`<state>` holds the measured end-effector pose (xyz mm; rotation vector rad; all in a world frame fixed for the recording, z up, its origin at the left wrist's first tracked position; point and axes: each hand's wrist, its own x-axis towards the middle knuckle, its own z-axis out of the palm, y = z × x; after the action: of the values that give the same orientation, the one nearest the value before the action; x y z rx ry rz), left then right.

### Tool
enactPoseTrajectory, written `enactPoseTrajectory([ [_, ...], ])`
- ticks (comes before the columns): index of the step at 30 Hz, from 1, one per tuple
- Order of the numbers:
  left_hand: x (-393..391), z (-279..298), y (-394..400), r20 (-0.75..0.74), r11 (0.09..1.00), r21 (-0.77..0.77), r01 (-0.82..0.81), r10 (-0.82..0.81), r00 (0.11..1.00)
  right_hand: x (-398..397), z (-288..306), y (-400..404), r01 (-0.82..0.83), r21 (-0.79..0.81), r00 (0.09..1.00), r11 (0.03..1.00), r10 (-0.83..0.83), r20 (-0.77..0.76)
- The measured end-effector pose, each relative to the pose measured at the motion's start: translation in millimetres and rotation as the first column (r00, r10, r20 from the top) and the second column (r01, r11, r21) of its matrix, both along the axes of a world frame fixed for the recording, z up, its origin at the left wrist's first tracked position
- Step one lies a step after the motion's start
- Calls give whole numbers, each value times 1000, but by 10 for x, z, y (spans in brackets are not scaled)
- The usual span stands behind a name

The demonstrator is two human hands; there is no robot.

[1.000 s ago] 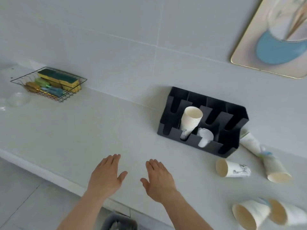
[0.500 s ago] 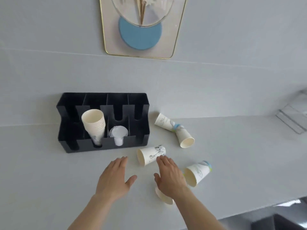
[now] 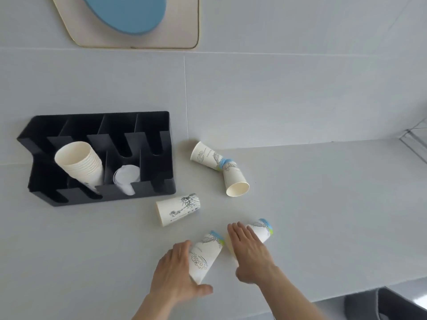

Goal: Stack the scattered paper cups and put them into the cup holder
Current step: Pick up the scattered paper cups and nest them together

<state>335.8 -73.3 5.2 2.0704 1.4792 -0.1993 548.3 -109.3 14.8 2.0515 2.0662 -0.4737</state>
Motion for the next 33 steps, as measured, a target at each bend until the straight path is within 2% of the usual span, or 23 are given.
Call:
enactPoseTrajectory([
  [4, 73, 23, 1, -27, 999, -15, -43, 43, 999, 80, -108, 44, -82, 35, 994, 996, 79, 69],
  [9, 64, 188, 182, 59, 997, 34, -66, 64, 996, 161, -147, 82, -131, 68, 989, 989, 125, 82],
  [13, 67, 376, 397, 130, 987, 159, -24, 4, 992, 237, -136, 80, -203, 29, 972, 979, 198, 126],
  [18, 141, 524, 557, 109, 951, 304, 46, -83, 991, 274, -200, 115, -276, -41, 941, 960, 279, 190],
  [21, 164, 469, 532, 95, 951, 298, 78, -111, 989, 277, -204, 129, -246, 52, 956, 968, 234, 177],
  [24, 142, 352, 467, 185, 955, 293, 35, -93, 978, 292, -34, 136, -108, 232, 994, 967, 98, 54],
  [28, 69, 183, 400, 331, 967, 251, -45, -42, 943, 253, 447, 297, 158, 382, 964, 911, -59, -259],
  [30, 46, 134, 337, 385, 977, 192, -92, 11, 923, 207, 777, 351, 280, 443, 887, 852, -53, -459],
  [32, 50, 88, 274, 414, 975, 164, -152, 72, 907, 139, 1087, 355, 385, 439, 754, 812, -3, -657],
  [33, 40, 40, 221, 424, 970, 147, -191, 113, 899, 62, 1189, 339, 396, 404, 685, 825, 27, -728],
])
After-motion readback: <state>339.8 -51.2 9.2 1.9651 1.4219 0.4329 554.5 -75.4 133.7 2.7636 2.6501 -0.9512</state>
